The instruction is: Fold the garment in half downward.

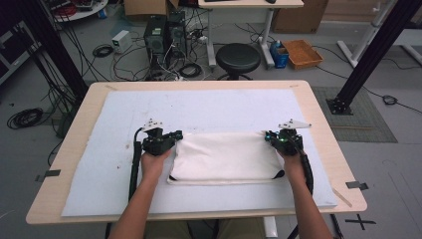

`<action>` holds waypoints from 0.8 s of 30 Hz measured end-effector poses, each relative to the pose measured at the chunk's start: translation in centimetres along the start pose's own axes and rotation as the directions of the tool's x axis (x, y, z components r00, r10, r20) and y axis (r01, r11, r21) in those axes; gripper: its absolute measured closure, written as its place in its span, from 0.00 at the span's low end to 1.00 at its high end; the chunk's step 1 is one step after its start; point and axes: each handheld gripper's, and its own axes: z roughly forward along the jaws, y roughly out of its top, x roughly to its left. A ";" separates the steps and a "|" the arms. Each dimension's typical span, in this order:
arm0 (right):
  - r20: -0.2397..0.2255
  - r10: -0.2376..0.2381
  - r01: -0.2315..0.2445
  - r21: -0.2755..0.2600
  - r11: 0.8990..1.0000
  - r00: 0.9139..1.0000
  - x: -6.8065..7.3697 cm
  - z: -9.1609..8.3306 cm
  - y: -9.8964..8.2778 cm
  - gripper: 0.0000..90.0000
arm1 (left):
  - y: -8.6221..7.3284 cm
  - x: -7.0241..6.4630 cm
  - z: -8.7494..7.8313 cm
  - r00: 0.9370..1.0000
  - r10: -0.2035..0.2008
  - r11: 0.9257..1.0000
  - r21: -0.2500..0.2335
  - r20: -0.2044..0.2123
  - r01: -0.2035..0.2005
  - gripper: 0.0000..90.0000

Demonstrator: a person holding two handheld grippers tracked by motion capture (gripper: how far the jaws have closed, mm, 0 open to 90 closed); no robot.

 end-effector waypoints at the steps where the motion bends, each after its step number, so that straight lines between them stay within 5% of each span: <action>1: 0.000 0.000 0.000 0.000 1.000 1.000 0.0 0.0 0.0 0.91 | 0.0 0.0 0.0 1.000 0.000 1.000 0.000 0.000 0.000 0.93; 5: 0.046 0.096 -0.093 -0.063 0.994 0.994 -0.6 -1.0 -0.4 0.57 | -0.2 0.3 -0.9 0.998 -0.060 0.998 -0.011 -0.023 0.060 0.57; 8: 0.026 0.123 -0.120 -0.090 0.989 0.992 -1.1 -2.0 -0.9 0.53 | -0.3 0.3 -1.8 0.999 -0.047 0.999 -0.022 -0.026 0.047 0.45; 12: -0.028 0.092 -0.094 -0.084 0.992 0.995 -1.5 -4.2 -2.7 0.44 | -1.2 -0.3 -4.5 1.000 0.015 0.998 -0.061 0.024 -0.013 0.39; 17: -0.056 0.030 -0.036 -0.121 0.992 0.998 -1.5 -6.2 -3.6 0.29 | -2.3 -0.4 -7.4 0.993 0.087 0.990 -0.121 0.074 -0.078 0.32; 19: -0.059 -0.003 -0.006 -0.148 0.989 0.998 -1.3 -6.9 -3.3 0.22 | -2.4 -0.3 -7.9 0.993 0.092 0.988 -0.134 0.078 -0.081 0.29; 20: -0.060 -0.016 0.006 -0.158 0.987 0.998 -1.1 -7.3 -3.2 0.22 | -2.5 0.0 -8.6 0.989 0.097 0.985 -0.152 0.111 -0.079 0.29; 24: -0.056 -0.078 0.069 -0.156 0.985 0.995 -0.4 -8.0 -3.7 0.22 | -2.5 0.0 -9.4 0.983 0.121 0.980 -0.172 0.137 -0.097 0.27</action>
